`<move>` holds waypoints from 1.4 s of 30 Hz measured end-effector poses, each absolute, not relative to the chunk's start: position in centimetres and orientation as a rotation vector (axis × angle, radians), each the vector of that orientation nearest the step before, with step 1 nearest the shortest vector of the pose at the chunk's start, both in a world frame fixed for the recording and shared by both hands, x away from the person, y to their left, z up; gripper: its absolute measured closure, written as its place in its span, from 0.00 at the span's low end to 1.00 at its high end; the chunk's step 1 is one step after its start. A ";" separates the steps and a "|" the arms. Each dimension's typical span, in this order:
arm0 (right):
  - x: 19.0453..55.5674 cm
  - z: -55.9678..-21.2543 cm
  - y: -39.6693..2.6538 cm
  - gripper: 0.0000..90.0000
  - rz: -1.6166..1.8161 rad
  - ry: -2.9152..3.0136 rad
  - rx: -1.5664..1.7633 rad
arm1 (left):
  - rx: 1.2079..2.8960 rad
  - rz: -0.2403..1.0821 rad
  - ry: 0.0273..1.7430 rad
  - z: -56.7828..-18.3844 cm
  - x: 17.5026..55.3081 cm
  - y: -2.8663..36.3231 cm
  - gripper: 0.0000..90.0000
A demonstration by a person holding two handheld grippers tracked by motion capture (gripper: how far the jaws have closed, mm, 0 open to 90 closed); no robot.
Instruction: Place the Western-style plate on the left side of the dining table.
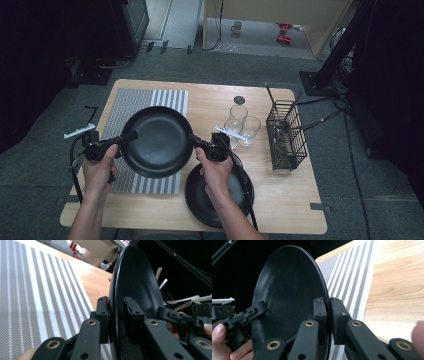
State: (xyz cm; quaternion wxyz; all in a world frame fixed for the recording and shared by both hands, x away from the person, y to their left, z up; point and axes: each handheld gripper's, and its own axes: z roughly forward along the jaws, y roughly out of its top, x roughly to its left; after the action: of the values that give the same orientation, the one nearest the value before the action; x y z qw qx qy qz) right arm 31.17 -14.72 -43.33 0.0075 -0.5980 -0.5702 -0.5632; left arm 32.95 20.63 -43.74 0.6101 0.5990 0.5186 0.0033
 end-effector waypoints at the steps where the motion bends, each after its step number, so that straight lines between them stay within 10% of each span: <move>1: 31.2 -43.3 -14.7 0.94 -1.761 -1.783 -1.870 | 1.383 0.008 1.197 -43.7 33.0 20.6 0.85; 42: 39.3 -47.8 -9.1 0.94 -1.554 -1.773 -1.930 | 1.320 0.041 1.366 -49.0 38.9 25.2 0.84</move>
State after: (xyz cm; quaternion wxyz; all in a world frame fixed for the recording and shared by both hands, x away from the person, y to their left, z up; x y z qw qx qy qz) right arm 39.25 -9.05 -47.76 0.0472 -0.6328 -0.5811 -0.5095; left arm 38.89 25.24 -49.01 0.5815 0.5652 0.5849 0.0174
